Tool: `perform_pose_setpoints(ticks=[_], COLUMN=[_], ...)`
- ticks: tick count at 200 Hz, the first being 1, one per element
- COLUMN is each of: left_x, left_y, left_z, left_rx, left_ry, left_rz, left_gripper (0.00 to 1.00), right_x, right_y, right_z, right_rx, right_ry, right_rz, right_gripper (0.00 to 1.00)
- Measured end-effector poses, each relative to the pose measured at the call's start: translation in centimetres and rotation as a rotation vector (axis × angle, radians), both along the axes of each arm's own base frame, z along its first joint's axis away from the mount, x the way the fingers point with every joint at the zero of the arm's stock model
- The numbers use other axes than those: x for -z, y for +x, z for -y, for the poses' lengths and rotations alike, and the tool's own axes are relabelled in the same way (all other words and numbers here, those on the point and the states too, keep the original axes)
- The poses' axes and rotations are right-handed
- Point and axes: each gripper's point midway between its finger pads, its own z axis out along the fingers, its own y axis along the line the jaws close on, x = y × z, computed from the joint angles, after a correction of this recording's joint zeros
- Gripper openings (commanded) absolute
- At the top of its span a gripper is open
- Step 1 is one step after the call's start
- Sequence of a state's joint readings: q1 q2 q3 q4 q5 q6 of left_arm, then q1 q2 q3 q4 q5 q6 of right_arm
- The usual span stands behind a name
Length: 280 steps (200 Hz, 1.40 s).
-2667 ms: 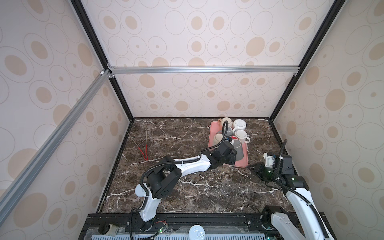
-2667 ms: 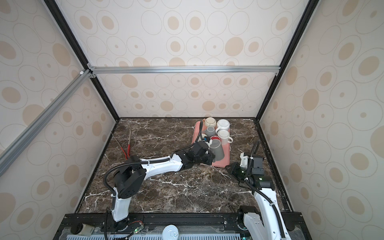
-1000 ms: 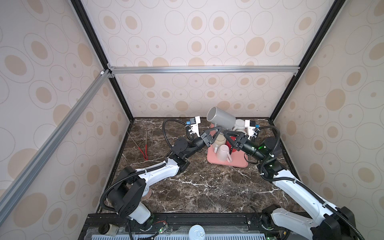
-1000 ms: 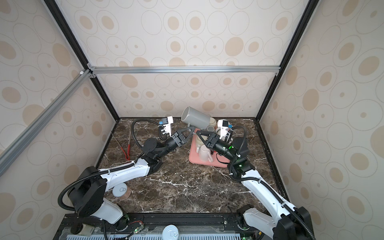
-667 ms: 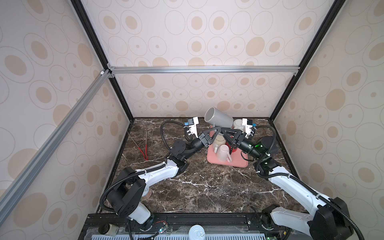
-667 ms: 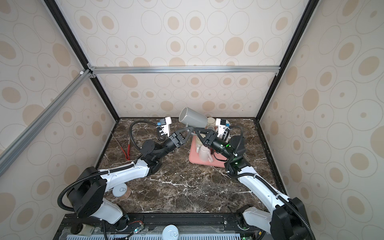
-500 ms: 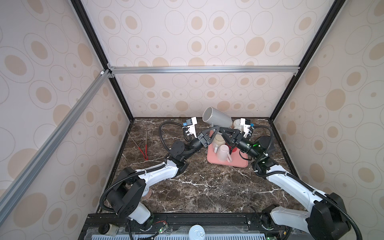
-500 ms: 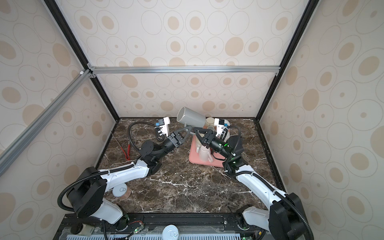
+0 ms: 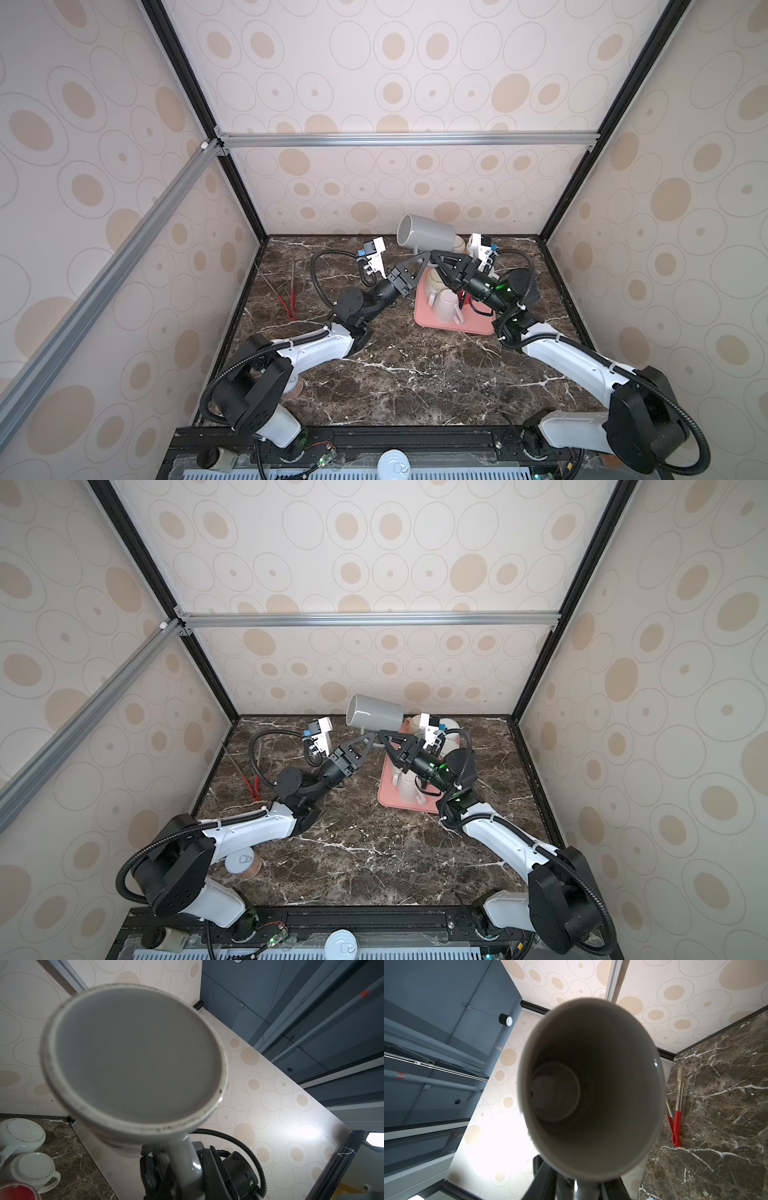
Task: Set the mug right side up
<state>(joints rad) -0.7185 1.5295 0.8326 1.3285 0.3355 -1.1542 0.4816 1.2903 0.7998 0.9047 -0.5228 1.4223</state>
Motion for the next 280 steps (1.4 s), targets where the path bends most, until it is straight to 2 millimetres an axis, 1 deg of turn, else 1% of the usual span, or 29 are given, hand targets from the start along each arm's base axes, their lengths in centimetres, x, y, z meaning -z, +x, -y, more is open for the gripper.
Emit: perform_pose_setpoints(ticks=[28, 51, 91, 126, 148, 175, 189, 202, 220, 245, 264, 280], left_x=[0.0, 0.1, 0.3, 1.2, 2.2, 3.8, 4.6, 5.3, 6.2, 7.6, 8.7, 9.8], left_y=[-0.1, 0.0, -0.4, -0.6, -0.4, -0.3, 0.2, 0.7, 1.2, 1.5, 1.9, 2.6], left_z=[-0.1, -0.3, -0.9, -1.9, -2.2, -2.3, -2.9, -3.6, -4.7, -6.2, -7.5, -8.8], left_rx=[0.003, 0.0, -0.001, -0.022, -0.041, -0.039, -0.054, -0.072, -0.099, -0.128, -0.166, -0.205], left_ry=[-0.006, -0.007, 0.006, 0.059, 0.137, 0.213, 0.245, 0.267, 0.297, 0.342, 0.379, 0.419], left_rz=[0.002, 0.001, -0.004, -0.025, -0.032, -0.051, -0.066, -0.079, -0.099, -0.119, -0.134, -0.15], left_gripper=[0.0, 0.0, 0.0, 0.23, 0.37, 0.51, 0.56, 0.59, 0.62, 0.63, 0.63, 0.63], right_x=[-0.1, -0.4, -0.3, 0.1, -0.4, -0.4, -0.1, 0.3, 1.1, 2.7, 4.5, 6.5], right_y=[0.0, -0.2, -0.5, -0.6, -0.2, 0.6, 0.9, 1.5, 2.9, 5.0, 6.7, 8.5], right_z=[-0.1, -0.2, -0.7, -1.7, -2.0, -2.0, -2.0, -2.2, -2.9, -3.9, -4.5, -5.1], right_rx=[0.001, -0.003, -0.012, -0.021, -0.003, 0.042, 0.058, 0.068, 0.08, 0.092, 0.106, 0.124], right_ry=[0.008, 0.014, 0.005, -0.044, -0.092, -0.151, -0.175, -0.198, -0.241, -0.311, -0.38, -0.464], right_rz=[-0.003, 0.01, 0.025, 0.04, 0.064, 0.082, 0.083, 0.083, 0.072, 0.049, 0.021, -0.019], right_gripper=[0.16, 0.0, 0.0, 0.0, 0.0, 0.0, 0.0, 0.0, 0.0, 0.0, 0.0, 0.0])
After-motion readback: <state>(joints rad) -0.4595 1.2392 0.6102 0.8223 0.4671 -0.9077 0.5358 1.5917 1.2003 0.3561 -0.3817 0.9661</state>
